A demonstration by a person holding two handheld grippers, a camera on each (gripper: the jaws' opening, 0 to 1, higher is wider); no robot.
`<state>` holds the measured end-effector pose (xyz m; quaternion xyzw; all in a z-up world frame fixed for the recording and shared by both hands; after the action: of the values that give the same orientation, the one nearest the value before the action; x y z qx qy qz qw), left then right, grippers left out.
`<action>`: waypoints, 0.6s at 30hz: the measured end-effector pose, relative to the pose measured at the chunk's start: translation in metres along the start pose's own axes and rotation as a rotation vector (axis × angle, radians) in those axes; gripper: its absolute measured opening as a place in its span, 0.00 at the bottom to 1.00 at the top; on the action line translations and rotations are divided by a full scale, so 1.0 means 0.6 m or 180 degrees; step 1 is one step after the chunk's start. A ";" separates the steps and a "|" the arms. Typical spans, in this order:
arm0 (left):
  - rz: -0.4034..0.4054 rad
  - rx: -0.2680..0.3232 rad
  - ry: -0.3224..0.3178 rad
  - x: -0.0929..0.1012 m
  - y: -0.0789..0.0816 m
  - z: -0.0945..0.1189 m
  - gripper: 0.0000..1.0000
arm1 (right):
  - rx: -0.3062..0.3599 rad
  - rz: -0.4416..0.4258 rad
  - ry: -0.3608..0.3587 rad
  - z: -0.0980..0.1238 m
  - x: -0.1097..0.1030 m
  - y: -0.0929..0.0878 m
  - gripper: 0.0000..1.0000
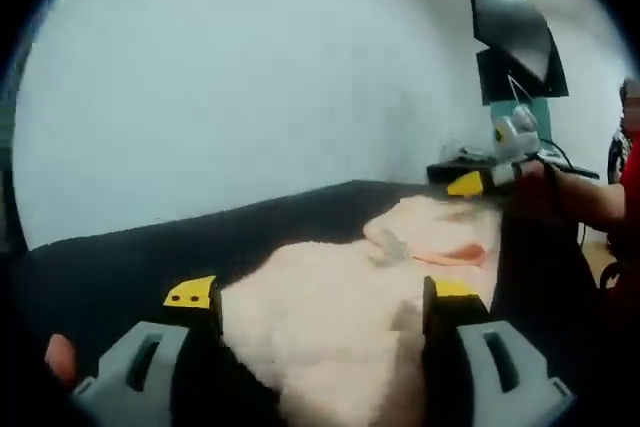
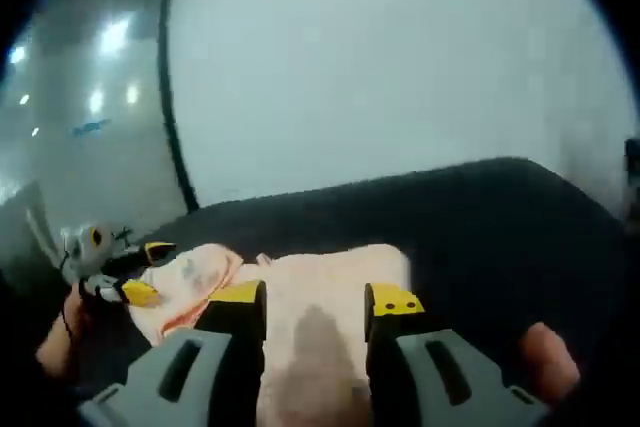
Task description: Fold the towel on the table until its edges align and the towel forms a compact rectangular stack.
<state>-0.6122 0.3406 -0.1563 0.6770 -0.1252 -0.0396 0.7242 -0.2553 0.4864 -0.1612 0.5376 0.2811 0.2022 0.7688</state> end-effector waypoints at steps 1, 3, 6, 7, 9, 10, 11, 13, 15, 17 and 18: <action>0.0059 0.0197 0.0089 -0.009 0.015 0.006 0.80 | -0.0150 -0.0126 -0.0194 0.006 0.029 -0.012 0.36; 0.0247 0.0541 0.0323 -0.031 0.039 0.014 0.79 | -0.0092 -0.0419 -0.0311 0.018 0.052 -0.024 0.36; 0.0197 0.0561 0.0787 -0.071 0.039 0.027 0.77 | -0.0261 -0.0621 -0.0178 0.018 0.030 -0.046 0.36; 0.0175 0.0576 0.0878 -0.078 0.038 0.033 0.74 | -0.0256 -0.0588 -0.0162 0.009 0.020 -0.047 0.35; 0.0297 0.0641 0.0945 -0.081 0.038 0.039 0.68 | -0.0369 -0.0325 -0.0130 -0.006 0.002 -0.054 0.17; 0.0392 0.0693 0.0921 -0.086 0.038 0.040 0.66 | -0.0449 -0.0065 -0.0148 -0.010 -0.005 -0.058 0.02; 0.0426 0.0714 0.0922 -0.090 0.039 0.041 0.66 | -0.0316 0.0195 -0.0165 -0.013 -0.011 -0.049 0.02; 0.0445 0.0706 0.0965 -0.094 0.037 0.044 0.66 | -0.0267 0.0393 -0.0265 -0.004 -0.029 -0.032 0.01; 0.0422 0.0678 0.1065 -0.098 0.034 0.046 0.66 | -0.0063 0.0236 -0.0272 -0.010 -0.043 0.005 0.01; 0.0405 0.0680 0.1089 -0.101 0.034 0.044 0.67 | -0.0068 0.0291 -0.0274 -0.008 -0.062 0.029 0.01; 0.0408 0.0692 0.1079 -0.098 0.035 0.044 0.67 | -0.0057 0.0452 -0.0286 -0.008 -0.075 0.043 0.01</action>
<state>-0.6779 0.3299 -0.1414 0.7388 -0.0480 0.1348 0.6585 -0.2926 0.4709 -0.1288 0.5579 0.2057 0.2345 0.7691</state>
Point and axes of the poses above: the point that each gripper's makers call its tool centre point, and the gripper's own axes: z roughly backward along the fingers, x roughly to its right, y roughly out of its top, the point moved 7 cm from there along z, roughly backward along the fingers, and after that the axes turned 9 degrees about z, right-handed, at the moved point
